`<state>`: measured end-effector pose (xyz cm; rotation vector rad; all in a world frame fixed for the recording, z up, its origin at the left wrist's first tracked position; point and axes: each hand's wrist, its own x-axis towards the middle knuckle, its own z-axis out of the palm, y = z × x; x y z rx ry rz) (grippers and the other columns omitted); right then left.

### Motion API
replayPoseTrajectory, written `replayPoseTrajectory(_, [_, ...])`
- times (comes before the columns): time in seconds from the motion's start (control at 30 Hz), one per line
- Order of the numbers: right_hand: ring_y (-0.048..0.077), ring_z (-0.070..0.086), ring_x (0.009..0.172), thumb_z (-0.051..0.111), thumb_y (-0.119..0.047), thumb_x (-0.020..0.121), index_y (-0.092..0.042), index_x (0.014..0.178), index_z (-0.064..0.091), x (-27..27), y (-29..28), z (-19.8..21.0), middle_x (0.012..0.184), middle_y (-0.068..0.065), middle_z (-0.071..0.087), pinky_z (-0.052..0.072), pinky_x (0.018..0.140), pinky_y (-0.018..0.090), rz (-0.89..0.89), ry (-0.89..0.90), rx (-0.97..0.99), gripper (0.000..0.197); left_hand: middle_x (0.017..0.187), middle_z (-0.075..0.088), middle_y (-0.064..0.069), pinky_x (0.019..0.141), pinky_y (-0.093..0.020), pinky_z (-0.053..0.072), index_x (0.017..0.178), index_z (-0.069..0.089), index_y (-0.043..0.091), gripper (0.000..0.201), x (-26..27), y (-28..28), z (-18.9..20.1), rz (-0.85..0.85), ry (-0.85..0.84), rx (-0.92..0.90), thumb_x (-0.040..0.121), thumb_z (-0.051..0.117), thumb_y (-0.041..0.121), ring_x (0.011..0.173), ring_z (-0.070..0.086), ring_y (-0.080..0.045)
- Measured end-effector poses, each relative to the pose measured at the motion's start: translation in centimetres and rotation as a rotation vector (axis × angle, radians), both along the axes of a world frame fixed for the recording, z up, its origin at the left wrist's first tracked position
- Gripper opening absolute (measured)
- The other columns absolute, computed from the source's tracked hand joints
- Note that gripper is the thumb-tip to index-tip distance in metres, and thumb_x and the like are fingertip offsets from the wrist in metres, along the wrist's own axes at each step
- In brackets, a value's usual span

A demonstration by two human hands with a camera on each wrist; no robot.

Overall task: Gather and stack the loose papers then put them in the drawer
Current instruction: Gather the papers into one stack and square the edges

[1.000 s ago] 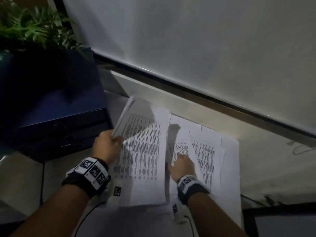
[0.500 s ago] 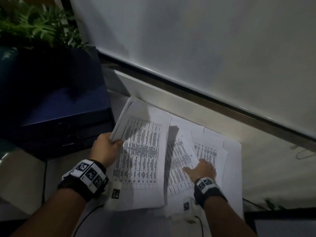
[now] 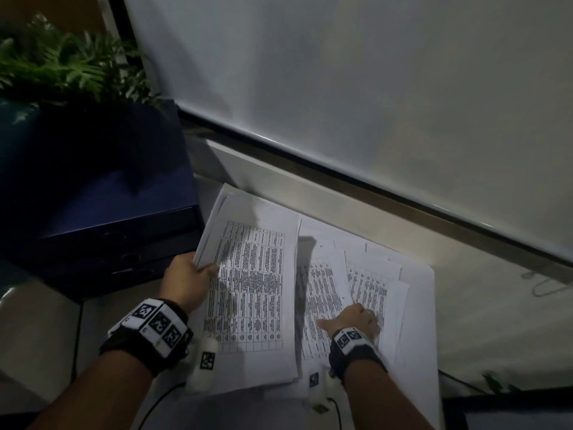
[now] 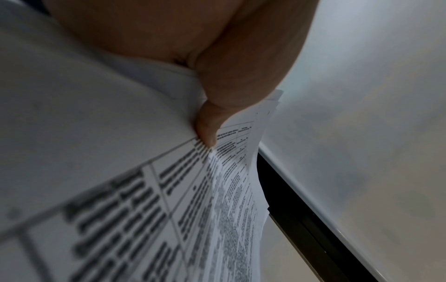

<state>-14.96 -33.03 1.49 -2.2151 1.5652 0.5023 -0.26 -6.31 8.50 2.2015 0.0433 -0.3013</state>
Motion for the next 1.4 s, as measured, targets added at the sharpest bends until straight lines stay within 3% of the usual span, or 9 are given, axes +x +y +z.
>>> replayPoseTrajectory(0.1, [0.034, 0.066, 0.105, 0.091, -0.031, 0.065, 0.007, 0.136, 0.044, 0.5, 0.5, -0.2, 0.125, 0.020, 0.063, 0.057, 0.085, 0.036, -0.128, -0.140, 0.119, 0.093, 0.087, 0.074, -0.007, 0.086, -0.043, 0.057, 0.102, 0.074, 0.010, 0.021, -0.1, 0.0, -0.1, 0.000, 0.013, -0.017, 0.086, 0.072, 0.023, 0.086, 0.070, -0.027])
replayPoseTrajectory(0.2, [0.022, 0.061, 0.071, 0.082, -0.010, 0.078, 0.004, 0.127, 0.053, 0.2, 0.1, -0.2, 0.101, 0.012, 0.069, 0.049, 0.055, 0.022, -0.167, -0.298, 0.191, 0.059, 0.090, 0.074, -0.008, 0.086, -0.043, 0.056, 0.105, 0.073, 0.010, 0.022, -0.2, 0.0, -0.2, 0.007, 0.017, -0.025, 0.087, 0.071, 0.022, 0.087, 0.070, -0.028])
replayPoseTrajectory(0.4, [0.034, 0.070, 0.094, 0.072, -0.020, 0.087, -0.006, 0.115, 0.070, -0.3, -2.1, 5.7, 0.108, 0.015, 0.073, 0.054, 0.086, 0.034, -0.088, -0.599, -0.031, 0.031, 0.088, 0.071, -0.010, 0.075, -0.034, 0.052, 0.104, 0.071, 0.004, 0.023, -0.6, -1.0, -0.7, 0.001, 0.048, 0.030, 0.088, 0.070, 0.020, 0.085, 0.068, -0.029])
replayPoseTrajectory(0.73, [0.032, 0.069, 0.071, 0.076, -0.025, 0.084, 0.001, 0.085, 0.073, -1.9, -7.4, 18.2, 0.075, 0.018, 0.069, 0.051, 0.064, 0.033, 0.025, -0.952, -0.245, 0.026, 0.093, 0.071, -0.015, 0.075, -0.033, 0.054, 0.110, 0.068, 0.007, 0.027, -3.1, -6.3, -1.9, -0.031, 0.162, 0.121, 0.089, 0.062, 0.023, 0.087, 0.068, -0.033])
replayPoseTrajectory(0.97, [0.027, 0.070, 0.084, 0.078, -0.009, 0.080, -0.008, 0.099, 0.074, -3.1, -7.2, 6.3, 0.097, 0.011, 0.075, 0.059, 0.080, 0.041, -0.150, -0.769, 0.192, 0.019, 0.099, 0.068, -0.011, 0.071, -0.028, 0.048, 0.116, 0.063, 0.006, 0.029, -3.7, -8.1, -3.2, -0.070, 0.326, 0.089, 0.090, 0.057, 0.016, 0.085, 0.064, -0.029])
replayPoseTrajectory(1.07, [0.023, 0.067, 0.082, 0.073, -0.007, 0.084, -0.009, 0.114, 0.071, -3.8, -5.6, 1.3, 0.110, 0.011, 0.074, 0.054, 0.066, 0.024, -0.091, -0.562, 0.217, 0.030, 0.113, 0.067, -0.016, 0.073, -0.027, 0.047, 0.120, 0.059, 0.003, 0.030, -3.8, -8.0, -3.6, -0.078, 0.368, 0.107, 0.094, 0.052, 0.016, 0.097, 0.065, -0.033])
replayPoseTrajectory(1.17, [0.012, 0.060, 0.070, 0.065, -0.002, 0.089, -0.010, 0.124, 0.067, -3.9, -4.2, -0.5, 0.117, 0.008, 0.072, 0.042, 0.054, 0.015, -0.056, -0.504, 0.156, 0.036, 0.113, 0.067, -0.018, 0.071, -0.027, 0.045, 0.121, 0.059, 0.001, 0.032, -3.8, -8.0, -4.1, -0.070, 0.377, 0.098, 0.095, 0.050, 0.015, 0.094, 0.064, -0.032])
replayPoseTrajectory(1.3, [0.015, 0.058, 0.086, 0.064, -0.010, 0.092, -0.016, 0.130, 0.065, -2.9, -2.5, -1.2, 0.123, 0.004, 0.070, 0.046, 0.079, 0.018, 0.090, -0.481, 0.126, 0.039, 0.115, 0.065, -0.016, 0.079, -0.031, 0.051, 0.126, 0.056, 0.004, 0.037, -4.0, -8.0, -4.7, -0.078, 0.366, 0.100, 0.093, 0.056, 0.023, 0.095, 0.063, -0.031])
replayPoseTrajectory(1.4, [0.013, 0.061, 0.082, 0.060, -0.025, 0.097, -0.021, 0.128, 0.066, -2.0, -0.8, -1.4, 0.114, -0.002, 0.072, 0.040, 0.059, 0.014, 0.216, -0.398, 0.121, 0.032, 0.111, 0.065, -0.011, 0.078, -0.031, 0.052, 0.127, 0.053, 0.008, 0.040, -4.4, -8.3, -5.0, -0.112, 0.328, 0.095, 0.090, 0.063, 0.020, 0.090, 0.060, -0.026])
